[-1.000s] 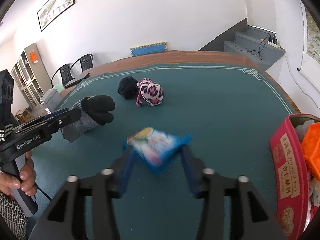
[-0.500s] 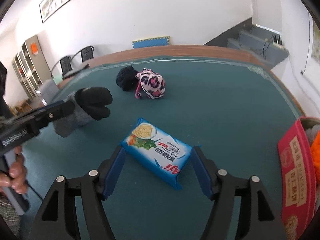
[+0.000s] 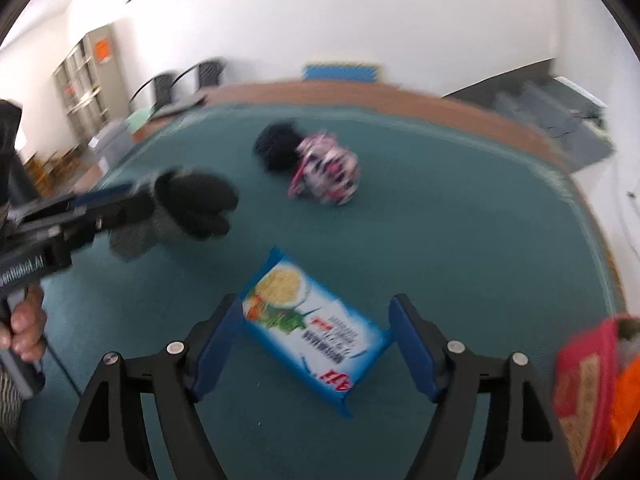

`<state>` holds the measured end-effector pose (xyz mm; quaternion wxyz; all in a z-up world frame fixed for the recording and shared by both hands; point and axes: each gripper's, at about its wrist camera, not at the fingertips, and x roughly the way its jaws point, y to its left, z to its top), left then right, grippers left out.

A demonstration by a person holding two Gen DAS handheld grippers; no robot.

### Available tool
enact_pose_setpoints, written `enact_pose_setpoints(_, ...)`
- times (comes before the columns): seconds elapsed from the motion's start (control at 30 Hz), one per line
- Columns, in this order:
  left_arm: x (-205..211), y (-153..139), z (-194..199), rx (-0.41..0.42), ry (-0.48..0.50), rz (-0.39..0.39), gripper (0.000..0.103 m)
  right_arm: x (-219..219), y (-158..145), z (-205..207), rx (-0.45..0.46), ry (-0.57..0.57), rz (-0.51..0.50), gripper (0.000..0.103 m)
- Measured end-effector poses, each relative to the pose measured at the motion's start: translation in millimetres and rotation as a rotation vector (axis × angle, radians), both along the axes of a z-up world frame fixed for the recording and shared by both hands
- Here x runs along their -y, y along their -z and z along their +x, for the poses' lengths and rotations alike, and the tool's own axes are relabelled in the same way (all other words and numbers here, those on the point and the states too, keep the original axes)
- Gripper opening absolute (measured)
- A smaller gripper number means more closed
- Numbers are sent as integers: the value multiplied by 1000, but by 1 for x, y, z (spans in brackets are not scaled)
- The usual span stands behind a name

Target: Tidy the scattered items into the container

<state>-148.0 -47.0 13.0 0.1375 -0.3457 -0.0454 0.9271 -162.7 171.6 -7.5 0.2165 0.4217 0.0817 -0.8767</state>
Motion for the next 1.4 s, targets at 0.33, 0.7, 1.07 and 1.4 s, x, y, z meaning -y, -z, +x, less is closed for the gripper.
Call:
enact_pose_setpoints(0.33, -1, 0, 1, 2, -5, -4, 44, 19, 12, 30, 18, -95, 90, 79)
enact_pose_setpoints(0.7, -1, -1, 1, -2, -3, -4, 44, 5, 14, -3, 36, 179, 25, 73)
enact_pose_setpoints(1.07, -2, 1, 0, 4, -8, -5, 44, -9, 0, -7, 38, 230, -31, 79)
enact_pose_setpoints(1.4, -5, 1, 0, 3, -2, -10, 44, 2, 10, -23, 42, 309, 25, 51)
